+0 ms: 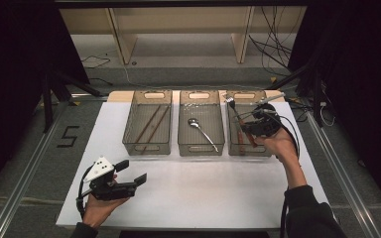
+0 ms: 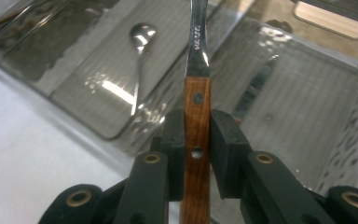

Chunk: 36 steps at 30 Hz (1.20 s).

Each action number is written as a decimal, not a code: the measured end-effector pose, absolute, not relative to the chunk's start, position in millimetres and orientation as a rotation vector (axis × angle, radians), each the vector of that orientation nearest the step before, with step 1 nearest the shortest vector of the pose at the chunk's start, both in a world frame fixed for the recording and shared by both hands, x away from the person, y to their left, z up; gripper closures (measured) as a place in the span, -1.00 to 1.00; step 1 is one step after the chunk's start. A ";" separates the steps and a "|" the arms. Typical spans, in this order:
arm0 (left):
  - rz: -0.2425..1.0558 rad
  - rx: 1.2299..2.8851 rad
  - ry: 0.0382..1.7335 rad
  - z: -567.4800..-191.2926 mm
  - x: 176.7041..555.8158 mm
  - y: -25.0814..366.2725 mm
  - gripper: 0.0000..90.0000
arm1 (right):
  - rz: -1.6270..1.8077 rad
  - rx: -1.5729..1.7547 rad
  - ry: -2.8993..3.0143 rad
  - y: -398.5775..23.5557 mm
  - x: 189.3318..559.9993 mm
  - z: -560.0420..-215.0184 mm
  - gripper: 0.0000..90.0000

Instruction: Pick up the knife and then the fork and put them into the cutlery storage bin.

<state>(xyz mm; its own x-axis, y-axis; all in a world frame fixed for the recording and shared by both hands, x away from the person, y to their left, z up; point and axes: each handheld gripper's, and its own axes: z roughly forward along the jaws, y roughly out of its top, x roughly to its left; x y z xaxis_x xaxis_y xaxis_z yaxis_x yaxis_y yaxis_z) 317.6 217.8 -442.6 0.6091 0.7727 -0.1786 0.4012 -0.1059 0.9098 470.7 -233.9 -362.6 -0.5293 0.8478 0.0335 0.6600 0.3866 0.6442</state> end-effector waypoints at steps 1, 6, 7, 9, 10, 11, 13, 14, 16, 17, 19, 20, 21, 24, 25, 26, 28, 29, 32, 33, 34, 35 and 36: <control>0.417 1.724 0.970 -442.6 317.7 217.9 -0.67 | 0.879 1.334 2.339 -235.4 473.1 -363.0 0.71; 0.416 1.723 0.970 -442.6 317.6 218.4 -0.68 | 0.868 1.413 2.299 -240.7 482.3 -367.5 0.71; 0.416 1.722 0.972 -442.8 317.8 218.1 -0.67 | 0.866 1.423 2.292 -241.5 483.7 -368.4 0.71; 0.416 1.725 0.970 -442.8 317.8 217.6 -0.67 | 0.863 1.441 2.280 -241.9 485.9 -369.7 0.71; 0.415 1.725 0.969 -442.9 317.8 217.3 -0.68 | 0.864 1.450 2.274 -242.0 486.8 -370.1 0.71; 0.413 1.727 0.969 -443.1 317.9 217.0 -0.67 | 0.865 1.456 2.269 -242.0 487.5 -370.3 0.71; 0.413 1.727 0.970 -443.3 318.1 217.0 -0.68 | 0.863 1.479 2.252 -242.5 489.3 -371.4 0.71; 0.415 1.727 0.970 -443.2 318.1 217.4 -0.68 | 0.862 1.487 2.248 -242.8 490.1 -372.2 0.71; 0.415 1.723 0.972 -443.0 318.0 218.0 -0.68 | 0.848 1.510 2.241 -244.1 492.4 -374.4 0.71; 0.415 1.723 0.973 -443.0 318.0 218.1 -0.67 | 0.846 1.515 2.240 -245.0 493.6 -375.6 0.71; 0.417 1.723 0.972 -443.0 318.0 217.9 -0.67 | 0.843 1.535 2.230 -246.5 495.3 -377.2 0.71; 0.416 1.725 0.972 -443.0 317.9 217.6 -0.68 | 0.842 1.540 2.228 -246.7 495.8 -377.6 0.71; 0.415 1.727 0.970 -443.1 317.9 217.2 -0.68 | 0.842 1.543 2.225 -246.9 496.4 -377.9 0.71; 0.414 1.727 0.970 -443.1 318.0 217.1 -0.68 | 0.831 1.549 2.227 -246.1 498.7 -379.4 0.71; 0.415 1.727 0.970 -443.0 318.1 217.5 -0.67 | 0.828 1.552 2.231 -246.1 499.7 -380.2 0.71; 0.416 1.725 0.971 -443.1 318.1 217.7 -0.68 | 0.824 1.554 2.235 -246.0 500.7 -381.2 0.71; 0.415 1.725 0.972 -443.2 318.0 217.8 -0.68 | 0.821 1.561 2.238 -245.8 502.9 -383.2 0.71; 0.414 1.725 0.972 -443.1 317.9 217.6 -0.68 | 0.817 1.570 2.238 -245.6 503.9 -383.9 0.71; 0.412 1.727 0.970 -443.1 317.8 217.2 -0.68 | 0.807 1.585 2.237 -246.4 507.3 -386.5 0.71; 0.412 1.727 0.970 -443.2 317.9 217.3 -0.68 | 0.807 1.595 2.234 -246.9 508.3 -387.4 0.71; 0.412 1.726 0.971 -443.2 317.9 217.4 -0.68 | 0.806 1.604 2.231 -247.5 509.2 -388.2 0.71; 0.412 1.726 0.971 -443.2 318.0 217.5 -0.67 | 0.802 1.610 2.230 -248.0 510.1 -389.1 0.71; 0.414 1.726 0.971 -443.1 318.1 217.7 -0.67 | 0.800 1.617 2.227 -247.9 510.5 -389.5 0.71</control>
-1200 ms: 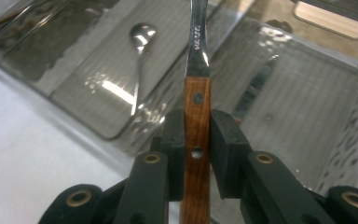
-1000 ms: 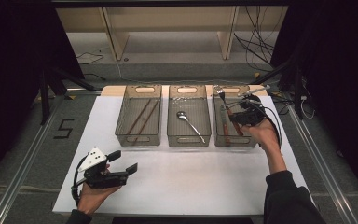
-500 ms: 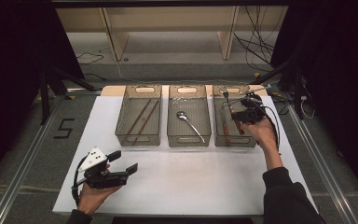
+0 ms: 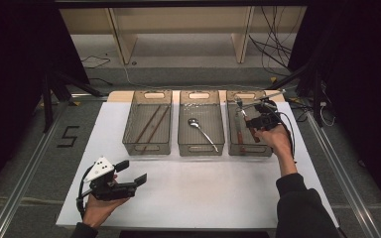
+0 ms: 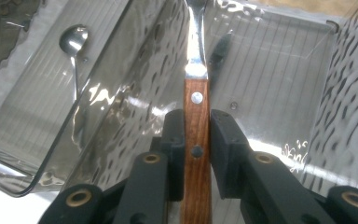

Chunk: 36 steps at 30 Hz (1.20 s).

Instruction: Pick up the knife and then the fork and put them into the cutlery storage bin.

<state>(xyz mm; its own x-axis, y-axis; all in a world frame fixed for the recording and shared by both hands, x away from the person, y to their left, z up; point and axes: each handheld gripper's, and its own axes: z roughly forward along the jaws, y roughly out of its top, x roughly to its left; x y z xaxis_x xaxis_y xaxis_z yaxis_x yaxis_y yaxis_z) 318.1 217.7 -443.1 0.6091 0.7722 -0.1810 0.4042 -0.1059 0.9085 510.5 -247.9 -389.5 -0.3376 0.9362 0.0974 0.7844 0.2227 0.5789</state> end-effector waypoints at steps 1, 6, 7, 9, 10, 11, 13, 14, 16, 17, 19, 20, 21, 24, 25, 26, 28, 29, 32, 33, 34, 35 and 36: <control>0.414 1.726 0.970 -443.1 318.1 217.7 -0.68 | 0.793 1.623 2.224 -247.8 511.0 -390.0 0.71; 0.412 1.727 0.971 -443.0 317.9 217.3 -0.68 | 0.797 1.659 2.205 -246.8 514.1 -392.7 0.67; 0.413 1.727 0.970 -443.0 318.0 217.4 -0.67 | 0.807 1.666 2.213 -246.6 514.9 -393.2 0.57; 0.412 1.726 0.972 -443.1 317.9 217.5 -0.68 | 0.826 1.662 2.224 -244.9 514.9 -392.8 0.38; 0.413 1.727 0.972 -443.1 318.0 217.7 -0.68 | 0.838 1.662 2.232 -243.8 514.8 -392.6 0.25; 0.413 1.726 0.973 -443.1 317.9 217.6 -0.68 | 0.846 1.662 2.243 -242.9 514.5 -392.3 0.21; 0.412 1.725 0.971 -443.0 317.7 217.5 -0.67 | 0.864 1.646 2.245 -242.1 512.5 -390.4 0.18; 0.412 1.726 0.972 -443.0 317.8 217.4 -0.67 | 0.880 1.634 2.251 -242.1 511.5 -389.7 0.14; 0.412 1.726 0.971 -442.9 318.0 217.5 -0.68 | 0.879 1.616 2.260 -240.9 509.0 -387.7 0.09; 0.412 1.726 0.971 -442.8 317.9 217.4 -0.68 | 0.885 1.603 2.269 -240.5 507.4 -386.7 0.08; 0.412 1.727 0.971 -442.9 318.1 217.4 -0.67 | 0.906 1.574 2.275 -239.1 503.0 -384.3 0.05; 0.410 1.727 0.973 -443.0 318.0 217.3 -0.68 | 0.921 1.559 2.271 -238.3 500.2 -382.8 0.03; 0.410 1.727 0.972 -443.0 318.0 217.3 -0.67 | 0.940 1.545 2.273 -237.0 496.6 -381.2 0.00; 0.405 1.726 0.974 -442.9 318.3 217.3 -0.68 | 0.989 1.473 2.288 -231.7 484.1 -378.2 -0.07; 0.404 1.725 0.975 -442.9 318.1 217.0 -0.68 | 0.996 1.453 2.295 -230.1 480.0 -377.7 -0.09; 0.406 1.727 0.972 -442.7 318.1 217.2 -0.68 | 1.002 1.440 2.292 -229.1 477.1 -377.6 -0.11; 0.401 1.726 0.974 -442.9 318.1 217.0 -0.68 | 1.038 1.411 2.285 -227.7 469.2 -377.4 -0.16; 0.400 1.726 0.974 -443.0 318.2 216.9 -0.68 | 1.054 1.404 2.282 -227.1 465.6 -377.6 -0.19; 0.403 1.727 0.971 -442.7 318.2 216.8 -0.68 | 1.089 1.373 2.273 -225.6 454.3 -378.8 -0.26; 0.404 1.728 0.969 -442.4 318.3 216.9 -0.67 | 1.091 1.364 2.270 -224.7 450.0 -379.2 -0.27; 0.401 1.725 0.972 -442.5 318.3 216.5 -0.68 | 1.099 1.349 2.269 -224.2 445.7 -379.4 -0.29; 0.401 1.727 0.972 -442.4 318.4 216.5 -0.68 | 1.119 1.344 2.262 -223.8 441.2 -379.5 -0.29; 0.401 1.728 0.972 -442.4 318.5 216.4 -0.68 | 1.149 1.337 2.259 -223.9 436.8 -379.9 -0.30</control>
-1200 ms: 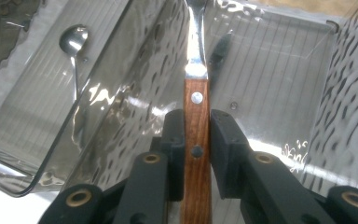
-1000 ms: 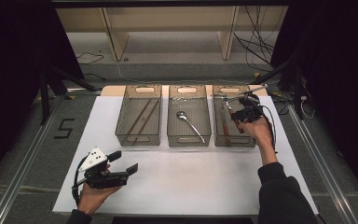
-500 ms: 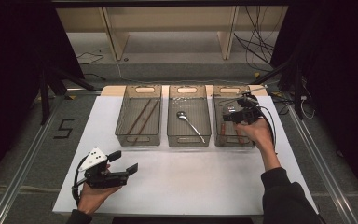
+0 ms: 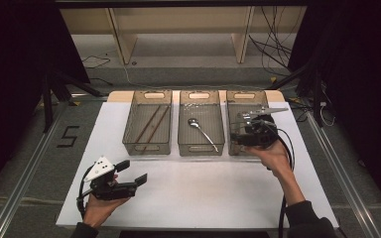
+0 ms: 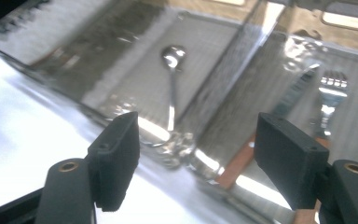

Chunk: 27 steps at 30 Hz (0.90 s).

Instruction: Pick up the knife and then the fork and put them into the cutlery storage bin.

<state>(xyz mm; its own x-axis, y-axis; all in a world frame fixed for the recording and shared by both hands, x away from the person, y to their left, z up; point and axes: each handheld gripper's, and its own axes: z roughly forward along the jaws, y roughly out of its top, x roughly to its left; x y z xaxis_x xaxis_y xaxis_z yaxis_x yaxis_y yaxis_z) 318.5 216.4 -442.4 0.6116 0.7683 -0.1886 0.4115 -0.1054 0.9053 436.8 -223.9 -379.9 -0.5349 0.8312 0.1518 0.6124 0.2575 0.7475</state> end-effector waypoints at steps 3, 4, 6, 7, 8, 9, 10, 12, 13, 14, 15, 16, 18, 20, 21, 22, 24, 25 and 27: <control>0.399 1.726 0.974 -441.7 319.1 215.7 -0.68 | 1.198 1.315 2.268 -222.5 423.1 -383.3 -0.33; 0.397 1.725 0.974 -441.5 319.3 215.5 -0.68 | 1.203 1.310 2.275 -222.1 420.1 -384.4 -0.34; 0.390 1.724 0.975 -441.1 319.6 215.2 -0.68 | 1.220 1.287 2.274 -220.8 412.3 -387.7 -0.35; 0.383 1.724 0.975 -441.2 319.7 215.3 -0.67 | 1.230 1.280 2.272 -220.4 408.5 -389.1 -0.36; 0.376 1.724 0.976 -441.5 320.0 215.4 -0.68 | 1.241 1.272 2.276 -220.6 405.2 -390.4 -0.37; 0.372 1.724 0.977 -441.9 320.2 215.3 -0.68 | 1.253 1.266 2.277 -220.9 401.7 -391.7 -0.38; 0.370 1.728 0.977 -442.1 320.3 215.2 -0.68 | 1.261 1.258 2.274 -221.5 398.2 -392.8 -0.38; 0.368 1.729 0.974 -442.1 319.9 214.7 -0.68 | 1.294 1.251 2.263 -223.8 390.9 -395.2 -0.38; 0.367 1.732 0.971 -441.8 319.9 214.6 -0.68 | 1.305 1.245 2.253 -224.6 387.9 -396.4 -0.38; 0.366 1.730 0.971 -441.6 319.9 214.3 -0.68 | 1.314 1.244 2.247 -225.1 384.9 -397.6 -0.39; 0.367 1.731 0.969 -441.6 319.9 213.9 -0.68 | 1.320 1.237 2.250 -225.4 383.3 -398.7 -0.39; 0.366 1.732 0.968 -441.7 319.8 213.6 -0.68 | 1.324 1.231 2.252 -225.3 380.5 -399.9 -0.39; 0.360 1.738 0.964 -442.2 319.8 213.3 -0.67 | 1.325 1.212 2.254 -224.6 375.2 -402.4 -0.40; 0.358 1.738 0.965 -442.6 319.5 213.5 -0.68 | 1.333 1.201 2.255 -223.9 369.8 -404.3 -0.41; 0.359 1.740 0.963 -442.6 319.4 214.2 -0.68 | 1.338 1.203 2.252 -223.6 367.3 -405.1 -0.42; 0.358 1.737 0.964 -442.7 319.4 214.6 -0.68 | 1.344 1.203 2.253 -223.4 364.9 -406.1 -0.42; 0.356 1.738 0.963 -443.1 319.3 215.0 -0.67 | 1.355 1.195 2.248 -222.9 360.4 -408.7 -0.42; 0.353 1.738 0.964 -443.4 319.0 214.8 -0.68 | 1.358 1.191 2.242 -222.6 358.0 -410.1 -0.42; 0.352 1.748 0.961 -443.8 319.0 214.8 -0.68 | 1.361 1.183 2.245 -222.5 353.5 -413.5 -0.44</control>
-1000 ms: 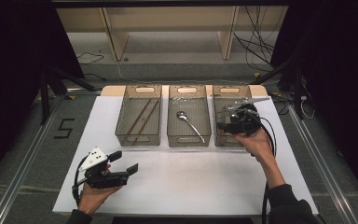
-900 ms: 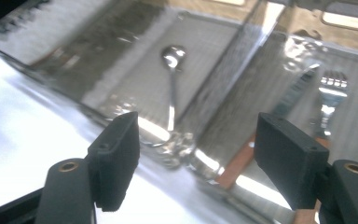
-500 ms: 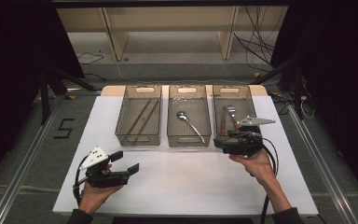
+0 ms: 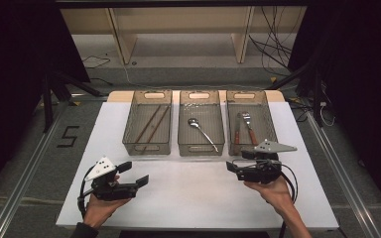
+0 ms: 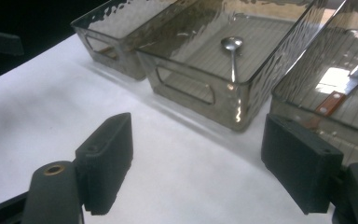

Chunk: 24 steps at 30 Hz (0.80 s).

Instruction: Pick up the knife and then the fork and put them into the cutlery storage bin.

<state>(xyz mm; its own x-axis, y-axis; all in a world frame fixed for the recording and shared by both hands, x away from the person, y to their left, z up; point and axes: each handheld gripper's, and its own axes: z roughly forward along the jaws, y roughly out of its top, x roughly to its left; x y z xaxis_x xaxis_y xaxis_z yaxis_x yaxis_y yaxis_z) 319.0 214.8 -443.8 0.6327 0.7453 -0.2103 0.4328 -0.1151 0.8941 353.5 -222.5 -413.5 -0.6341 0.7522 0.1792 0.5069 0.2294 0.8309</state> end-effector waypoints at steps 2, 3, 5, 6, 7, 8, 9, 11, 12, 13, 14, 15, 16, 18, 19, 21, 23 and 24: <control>0.352 1.746 0.959 -443.8 318.8 214.1 -0.68 | 1.369 1.178 2.248 -222.5 349.8 -415.7 -0.45; 0.353 1.746 0.956 -443.8 318.8 213.8 -0.67 | 1.365 1.171 2.251 -222.3 347.9 -417.0 -0.46; 0.350 1.746 0.955 -443.8 318.5 213.2 -0.68 | 1.367 1.165 2.251 -222.0 344.0 -420.0 -0.47; 0.350 1.747 0.953 -443.6 318.2 213.1 -0.67 | 1.376 1.166 2.249 -222.1 341.8 -422.1 -0.47; 0.351 1.748 0.950 -443.5 318.0 213.1 -0.68 | 1.380 1.163 2.252 -222.2 340.4 -423.7 -0.47; 0.352 1.753 0.946 -443.4 317.8 213.1 -0.67 | 1.381 1.158 2.252 -222.5 339.4 -424.8 -0.47; 0.350 1.754 0.944 -443.4 317.5 212.7 -0.68 | 1.383 1.157 2.245 -222.8 337.7 -426.2 -0.47; 0.349 1.756 0.942 -443.7 317.1 212.6 -0.67 | 1.398 1.156 2.239 -224.0 334.9 -428.5 -0.49; 0.347 1.757 0.941 -443.7 316.8 212.7 -0.68 | 1.403 1.153 2.234 -224.6 333.3 -429.3 -0.49; 0.347 1.756 0.941 -443.8 316.6 212.9 -0.68 | 1.407 1.150 2.231 -225.5 331.8 -429.9 -0.50; 0.347 1.753 0.942 -443.8 316.3 213.1 -0.68 | 1.417 1.147 2.226 -226.1 330.6 -430.5 -0.50; 0.346 1.752 0.942 -443.8 316.2 213.1 -0.68 | 1.427 1.147 2.219 -226.6 328.6 -430.9 -0.50; 0.346 1.752 0.941 -443.8 316.1 213.1 -0.68 | 1.431 1.146 2.217 -226.7 327.4 -431.1 -0.50; 0.343 1.754 0.939 -443.8 316.1 212.9 -0.68 | 1.434 1.133 2.212 -226.9 324.1 -431.6 -0.51; 0.341 1.757 0.937 -443.7 316.0 213.0 -0.68 | 1.436 1.129 2.212 -227.0 323.4 -432.1 -0.51; 0.340 1.758 0.935 -443.7 315.9 212.5 -0.68 | 1.434 1.132 2.214 -227.5 322.4 -433.6 -0.51; 0.337 1.758 0.933 -443.7 315.9 212.1 -0.68 | 1.431 1.134 2.215 -227.9 322.3 -435.5 -0.52; 0.336 1.760 0.933 -443.7 315.8 212.0 -0.68 | 1.428 1.137 2.217 -228.3 322.3 -436.6 -0.52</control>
